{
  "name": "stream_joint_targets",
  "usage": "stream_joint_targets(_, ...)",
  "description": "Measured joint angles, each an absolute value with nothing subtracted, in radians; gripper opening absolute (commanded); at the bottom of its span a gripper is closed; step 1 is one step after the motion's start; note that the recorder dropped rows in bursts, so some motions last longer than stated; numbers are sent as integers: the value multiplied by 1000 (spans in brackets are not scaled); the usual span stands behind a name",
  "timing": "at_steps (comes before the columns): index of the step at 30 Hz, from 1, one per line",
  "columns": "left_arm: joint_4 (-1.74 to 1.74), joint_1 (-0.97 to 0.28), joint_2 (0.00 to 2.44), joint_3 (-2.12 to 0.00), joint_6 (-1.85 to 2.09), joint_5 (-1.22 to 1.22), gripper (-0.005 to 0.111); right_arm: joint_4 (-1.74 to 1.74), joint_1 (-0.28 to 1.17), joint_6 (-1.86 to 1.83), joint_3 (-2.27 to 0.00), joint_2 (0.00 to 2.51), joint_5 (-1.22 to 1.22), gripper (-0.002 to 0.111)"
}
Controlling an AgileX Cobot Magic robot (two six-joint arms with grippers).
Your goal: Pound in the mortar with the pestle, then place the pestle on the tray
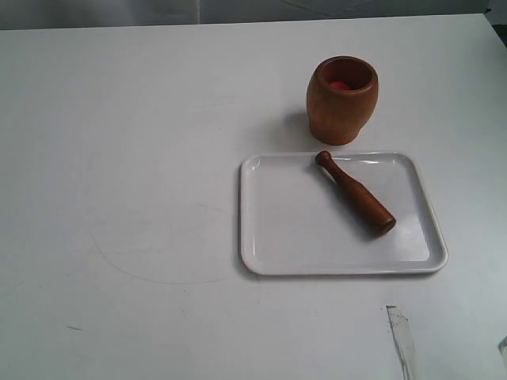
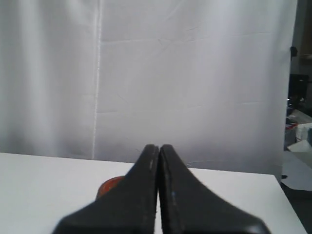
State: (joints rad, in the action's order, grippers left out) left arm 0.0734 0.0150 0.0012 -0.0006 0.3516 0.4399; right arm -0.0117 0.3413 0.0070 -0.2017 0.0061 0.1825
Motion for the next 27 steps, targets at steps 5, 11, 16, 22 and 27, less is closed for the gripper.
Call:
stream_joint_targets(5,73,15,1,-1,352,440,0,-23,273,7,-85,2,102,0)
stream_joint_targets(11,73,15,1,-1,352,440,0,-45,215,-6,-3,2,63,0)
stream_joint_targets(16,73,15,1,-1,352,440,0,-84,77,-17,-3,2,116,0)
stream_joint_targets(22,73,15,1,-1,352,440,0,-79,77,-19,-3,2,157,0)
stream_joint_targets(27,73,15,1,-1,352,440,0,-77,77,-19,-3,2,164,0)
